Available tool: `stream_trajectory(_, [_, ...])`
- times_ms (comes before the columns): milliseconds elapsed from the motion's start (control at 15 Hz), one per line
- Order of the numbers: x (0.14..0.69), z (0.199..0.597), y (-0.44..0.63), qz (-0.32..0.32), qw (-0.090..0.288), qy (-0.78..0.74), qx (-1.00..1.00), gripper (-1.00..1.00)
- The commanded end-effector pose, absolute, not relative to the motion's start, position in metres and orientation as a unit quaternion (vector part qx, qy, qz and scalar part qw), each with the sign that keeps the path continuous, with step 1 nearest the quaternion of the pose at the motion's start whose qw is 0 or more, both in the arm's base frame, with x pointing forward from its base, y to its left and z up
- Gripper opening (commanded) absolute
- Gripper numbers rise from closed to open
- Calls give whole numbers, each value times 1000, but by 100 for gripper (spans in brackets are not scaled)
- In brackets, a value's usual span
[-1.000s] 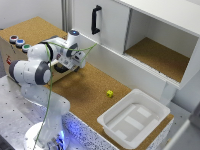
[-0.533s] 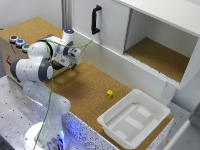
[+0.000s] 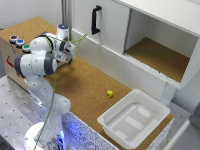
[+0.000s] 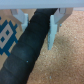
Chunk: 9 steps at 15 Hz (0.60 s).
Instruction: Grasp the handle of the drawer, then close it
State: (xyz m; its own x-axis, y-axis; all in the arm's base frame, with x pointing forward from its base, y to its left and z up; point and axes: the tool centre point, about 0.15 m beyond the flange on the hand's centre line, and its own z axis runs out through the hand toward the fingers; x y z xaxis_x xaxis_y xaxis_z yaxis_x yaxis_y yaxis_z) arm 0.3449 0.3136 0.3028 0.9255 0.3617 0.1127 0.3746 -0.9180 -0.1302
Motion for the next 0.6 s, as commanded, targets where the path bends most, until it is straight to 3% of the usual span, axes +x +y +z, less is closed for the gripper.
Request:
stream_trajectory(0, [360,322,305,-57,69,-183,-979,100])
stream_trajectory(533, [359,345,257,-74,68,-125,-987,100])
